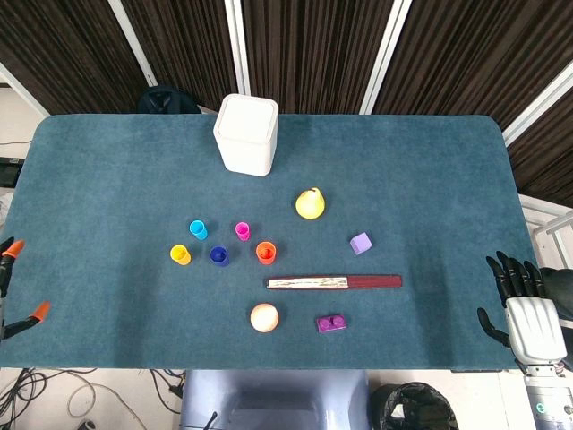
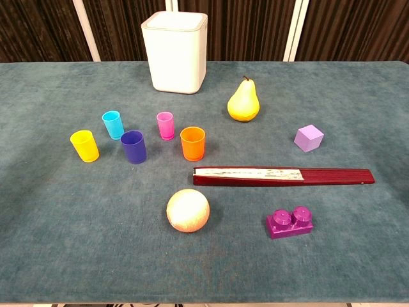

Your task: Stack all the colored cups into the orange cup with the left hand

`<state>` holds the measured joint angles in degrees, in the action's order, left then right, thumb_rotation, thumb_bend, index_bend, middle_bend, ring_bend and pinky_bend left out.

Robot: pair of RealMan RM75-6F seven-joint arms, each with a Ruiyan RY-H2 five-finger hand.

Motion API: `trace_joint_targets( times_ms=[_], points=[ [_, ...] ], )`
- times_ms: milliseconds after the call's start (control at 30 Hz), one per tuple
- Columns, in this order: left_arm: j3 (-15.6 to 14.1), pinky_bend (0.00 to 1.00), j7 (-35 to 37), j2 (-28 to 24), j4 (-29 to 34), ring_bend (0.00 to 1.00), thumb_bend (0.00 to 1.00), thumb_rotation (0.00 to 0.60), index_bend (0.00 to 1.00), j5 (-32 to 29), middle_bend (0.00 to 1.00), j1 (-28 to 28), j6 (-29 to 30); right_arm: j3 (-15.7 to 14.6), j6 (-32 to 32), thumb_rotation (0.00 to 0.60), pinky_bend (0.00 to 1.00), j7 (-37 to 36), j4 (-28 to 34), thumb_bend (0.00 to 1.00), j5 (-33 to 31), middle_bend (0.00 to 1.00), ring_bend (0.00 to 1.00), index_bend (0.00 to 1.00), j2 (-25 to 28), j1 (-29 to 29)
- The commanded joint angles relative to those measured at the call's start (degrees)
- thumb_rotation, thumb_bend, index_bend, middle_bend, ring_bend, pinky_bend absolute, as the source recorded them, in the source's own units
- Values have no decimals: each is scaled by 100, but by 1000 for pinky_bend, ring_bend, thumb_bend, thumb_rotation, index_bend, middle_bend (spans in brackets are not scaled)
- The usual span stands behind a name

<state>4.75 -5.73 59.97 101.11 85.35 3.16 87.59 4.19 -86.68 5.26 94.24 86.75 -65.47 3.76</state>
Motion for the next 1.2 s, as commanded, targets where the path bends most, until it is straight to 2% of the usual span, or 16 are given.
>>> trace_joint_targets(
  times_ms=[33,100,133,267,400,533,700,967,1200],
  points=[
    [192,0,-279,-258,414,0,167,600,70,-97,14,603,-866,13,-23,600,0,0,1,430,-10,0,63,36,3,-7],
    [324,0,-359,-420,641,0,167,600,81,-373,16,999,-1539,21,-44,600,0,-3,7,430,-18,0,63,36,8,-16],
    [426,0,-403,-518,791,0,166,600,91,-638,18,1297,-2051,26,-58,600,0,0,12,430,-21,0,63,36,13,-22],
    [749,0,-603,-664,1011,0,167,600,135,-1549,23,2195,-3441,24,-84,600,0,23,37,430,-3,0,63,36,23,-31],
    [907,0,-1118,-538,949,0,188,600,173,-2382,30,2926,-4215,28,-79,600,0,40,34,430,-28,0,63,36,23,-36],
    [864,0,-1755,-184,786,0,206,600,214,-3130,31,3435,-4361,45,-85,600,0,30,32,430,-72,0,63,36,32,-46],
    [728,0,-2498,362,590,0,221,600,256,-4014,32,3972,-4165,56,-112,600,0,15,38,430,-93,0,64,36,51,-65],
    [524,0,-3265,1077,464,0,221,600,288,-4739,35,4528,-3800,82,-153,600,0,2,47,430,-122,0,63,36,72,-85],
    [357,0,-3683,1506,366,0,221,600,304,-5054,37,4749,-3329,103,-160,600,0,-72,34,430,-170,0,63,36,106,-102]
  ],
)
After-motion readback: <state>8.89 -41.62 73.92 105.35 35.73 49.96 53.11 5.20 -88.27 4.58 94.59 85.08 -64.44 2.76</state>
